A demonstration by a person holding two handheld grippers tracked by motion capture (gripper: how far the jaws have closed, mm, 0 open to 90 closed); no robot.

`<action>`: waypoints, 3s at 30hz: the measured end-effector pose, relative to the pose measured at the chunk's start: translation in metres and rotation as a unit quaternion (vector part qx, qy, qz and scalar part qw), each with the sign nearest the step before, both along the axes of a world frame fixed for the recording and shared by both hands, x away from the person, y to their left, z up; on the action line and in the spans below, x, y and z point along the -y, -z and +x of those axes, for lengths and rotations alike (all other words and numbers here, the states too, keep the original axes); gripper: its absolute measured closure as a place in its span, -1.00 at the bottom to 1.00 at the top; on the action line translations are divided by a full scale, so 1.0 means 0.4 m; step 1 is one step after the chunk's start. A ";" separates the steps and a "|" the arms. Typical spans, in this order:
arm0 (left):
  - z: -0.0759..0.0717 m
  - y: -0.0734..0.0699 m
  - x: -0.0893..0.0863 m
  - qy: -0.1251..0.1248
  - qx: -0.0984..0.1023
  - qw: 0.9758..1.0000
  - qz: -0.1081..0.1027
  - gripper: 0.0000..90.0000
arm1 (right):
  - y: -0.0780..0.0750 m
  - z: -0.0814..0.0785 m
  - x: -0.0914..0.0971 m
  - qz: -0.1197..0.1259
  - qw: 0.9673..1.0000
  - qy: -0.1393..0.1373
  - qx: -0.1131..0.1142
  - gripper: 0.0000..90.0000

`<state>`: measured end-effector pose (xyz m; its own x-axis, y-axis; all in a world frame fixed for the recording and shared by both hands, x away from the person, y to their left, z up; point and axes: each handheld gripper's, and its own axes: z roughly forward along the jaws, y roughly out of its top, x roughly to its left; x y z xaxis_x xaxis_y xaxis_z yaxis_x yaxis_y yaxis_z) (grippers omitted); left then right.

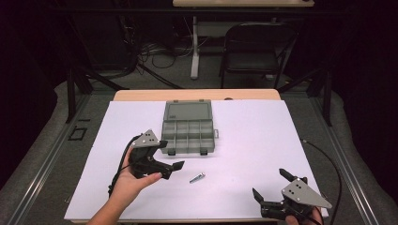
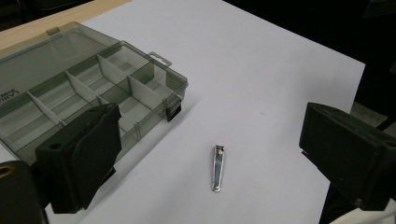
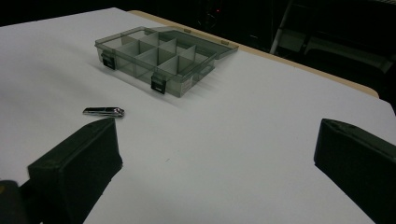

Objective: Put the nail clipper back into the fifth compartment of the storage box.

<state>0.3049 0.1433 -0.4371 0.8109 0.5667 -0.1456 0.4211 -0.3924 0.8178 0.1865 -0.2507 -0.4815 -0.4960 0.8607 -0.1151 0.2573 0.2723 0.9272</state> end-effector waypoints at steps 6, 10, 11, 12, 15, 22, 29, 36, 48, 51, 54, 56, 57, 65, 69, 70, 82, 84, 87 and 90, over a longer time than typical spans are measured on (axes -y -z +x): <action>0.009 0.001 0.023 0.011 -0.005 1.000 0.016 -0.66 | 0.001 0.000 0.000 0.000 1.000 -0.002 -0.004 -0.99; 0.017 0.003 0.040 0.015 -0.011 0.999 0.029 -0.64 | 0.001 0.000 -0.001 -0.002 1.000 -0.001 -0.003 -0.99; 0.021 0.005 0.047 0.017 -0.016 0.999 0.032 -0.63 | 0.001 0.000 -0.001 -0.003 1.000 -0.003 -0.005 -0.99; 0.021 0.005 0.047 0.017 -0.016 0.999 0.032 -0.62 | 0.002 0.000 -0.001 -0.003 1.000 -0.003 -0.006 -0.99; 0.025 0.005 0.059 0.020 -0.015 0.999 0.038 -0.61 | 0.002 0.001 -0.001 -0.002 1.000 -0.003 -0.005 -0.99; 0.035 0.010 0.084 0.028 -0.017 0.998 0.055 -0.51 | 0.002 0.001 -0.001 -0.003 1.000 -0.003 -0.006 -0.99; 0.045 0.017 0.106 0.038 -0.023 0.996 0.076 -0.47 | 0.003 0.001 0.000 -0.003 1.000 -0.003 -0.006 -0.99; 0.054 0.023 0.126 0.047 -0.031 0.994 0.096 -0.46 | 0.004 0.001 -0.001 -0.005 1.000 -0.004 -0.007 -0.98; 0.071 0.042 0.157 0.059 -0.059 0.987 0.138 -0.43 | 0.006 0.001 -0.003 -0.003 1.000 -0.004 -0.007 -0.98; 0.078 0.053 0.165 0.062 -0.069 0.984 0.150 -0.41 | 0.006 0.001 -0.003 -0.005 1.000 -0.006 -0.007 -0.98; 0.080 0.058 0.169 0.063 -0.072 0.983 0.156 -0.38 | 0.006 0.001 -0.004 -0.005 1.000 -0.006 -0.007 -0.98; 0.083 0.064 0.174 0.066 -0.074 0.982 0.161 -0.34 | 0.006 0.001 -0.004 -0.005 1.000 -0.007 -0.008 -0.98; 0.084 0.067 0.176 0.067 -0.075 0.981 0.163 -0.34 | 0.006 0.001 -0.004 -0.005 1.000 -0.007 -0.008 -0.98; 0.093 0.082 0.194 0.076 -0.083 0.978 0.175 -0.19 | 0.008 0.002 -0.003 -0.006 1.000 -0.008 -0.010 -0.97; 0.096 0.091 0.204 0.078 -0.088 0.976 0.184 -0.16 | 0.008 0.002 -0.002 -0.006 1.000 -0.008 -0.011 -0.97; 0.097 0.094 0.206 0.079 -0.088 0.975 0.186 -0.15 | 0.008 0.002 -0.001 -0.005 1.000 -0.009 -0.012 -0.97; 0.108 0.117 0.229 0.082 -0.097 0.972 0.199 -0.09 | 0.012 0.005 -0.002 -0.003 1.000 -0.008 -0.009 -0.97; 0.110 0.122 0.234 0.082 -0.095 0.971 0.203 -0.09 | 0.012 0.004 -0.001 -0.006 1.000 -0.008 -0.013 -0.97; 0.109 0.125 0.237 0.080 -0.091 0.970 0.210 -0.09 | 0.012 0.004 -0.001 -0.007 1.000 -0.008 -0.012 -0.97; 0.110 0.133 0.242 0.080 -0.098 0.969 0.211 -0.09 | 0.012 0.004 0.000 -0.006 1.000 -0.008 -0.013 -0.97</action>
